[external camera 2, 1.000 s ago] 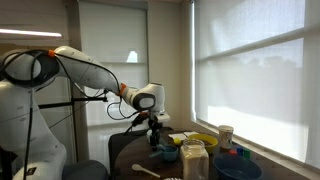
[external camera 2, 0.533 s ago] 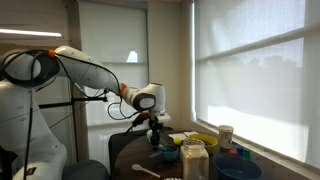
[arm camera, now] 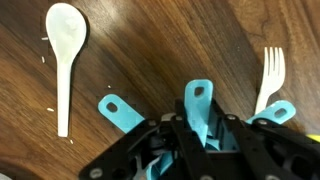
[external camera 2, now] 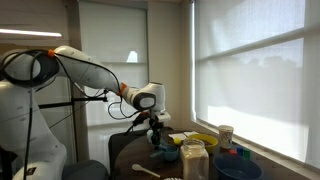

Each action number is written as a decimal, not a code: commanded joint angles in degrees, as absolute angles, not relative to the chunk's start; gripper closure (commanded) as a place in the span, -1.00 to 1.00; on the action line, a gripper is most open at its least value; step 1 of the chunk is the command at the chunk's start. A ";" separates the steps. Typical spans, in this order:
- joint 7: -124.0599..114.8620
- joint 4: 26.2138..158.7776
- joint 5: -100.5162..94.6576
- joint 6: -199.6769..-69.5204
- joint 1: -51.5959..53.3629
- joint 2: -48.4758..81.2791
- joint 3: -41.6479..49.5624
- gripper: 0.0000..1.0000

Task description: Pick up the top blue measuring spoon from the stack and put it on the table, pick up the top blue measuring spoon from the stack and put it on the table

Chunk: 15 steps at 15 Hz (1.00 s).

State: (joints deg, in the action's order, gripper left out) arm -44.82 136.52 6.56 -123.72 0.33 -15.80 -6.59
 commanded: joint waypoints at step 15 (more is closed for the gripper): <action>-45.57 133.55 14.66 -113.87 6.34 -26.71 -10.06 0.87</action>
